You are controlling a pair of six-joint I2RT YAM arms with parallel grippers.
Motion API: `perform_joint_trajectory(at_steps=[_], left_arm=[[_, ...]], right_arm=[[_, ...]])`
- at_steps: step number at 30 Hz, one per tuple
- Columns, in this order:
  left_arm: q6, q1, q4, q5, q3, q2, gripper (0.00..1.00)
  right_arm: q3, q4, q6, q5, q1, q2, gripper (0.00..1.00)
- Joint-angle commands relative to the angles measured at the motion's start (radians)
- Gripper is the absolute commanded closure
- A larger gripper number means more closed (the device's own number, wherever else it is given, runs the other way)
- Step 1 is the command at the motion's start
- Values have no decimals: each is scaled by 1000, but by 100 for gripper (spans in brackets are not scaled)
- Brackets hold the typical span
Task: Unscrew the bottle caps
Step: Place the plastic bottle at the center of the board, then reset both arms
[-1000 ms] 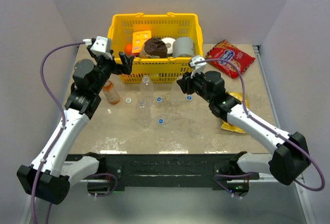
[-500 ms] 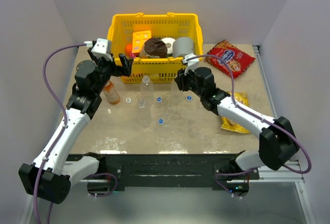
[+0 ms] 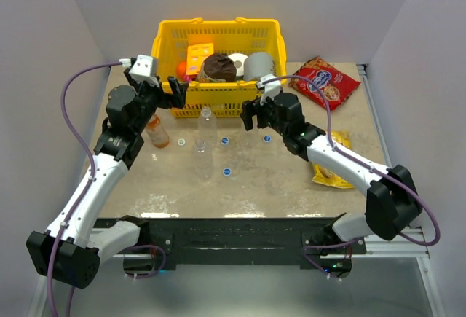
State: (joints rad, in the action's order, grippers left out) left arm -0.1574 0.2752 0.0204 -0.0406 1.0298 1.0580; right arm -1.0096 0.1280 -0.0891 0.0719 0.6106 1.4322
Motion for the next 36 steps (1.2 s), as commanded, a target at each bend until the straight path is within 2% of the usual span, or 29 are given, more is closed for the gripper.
perform_joint_trajectory(at_steps=[1, 5, 9, 13, 15, 22, 26, 29, 36], left_arm=[[-2, -8, 42, -4, -10, -3, 0], [2, -10, 39, 18, -8, -7, 0], [-16, -53, 36, 28, -11, -13, 0], [-27, -119, 35, 27, -11, -24, 0], [-7, -139, 33, 38, -11, -35, 0], [91, -140, 36, 211, 0, -85, 0], [110, -140, 42, 249, -8, -102, 0], [108, -140, 46, 262, -8, -105, 0], [91, -140, 53, 242, -14, -102, 0]], right_arm=[[-53, 13, -4, -14, 3, -41, 8], [-52, 15, -40, -37, 5, -82, 1], [-79, -31, -95, -56, -38, -124, 1], [-66, -62, -185, -118, -213, -179, 1], [-55, -82, -205, -112, -262, -202, 1], [-47, -201, -262, -17, -481, -306, 1], [3, -189, -271, 113, -506, -409, 1], [34, -173, -271, 155, -506, -456, 1], [45, -160, -265, 154, -506, -463, 1]])
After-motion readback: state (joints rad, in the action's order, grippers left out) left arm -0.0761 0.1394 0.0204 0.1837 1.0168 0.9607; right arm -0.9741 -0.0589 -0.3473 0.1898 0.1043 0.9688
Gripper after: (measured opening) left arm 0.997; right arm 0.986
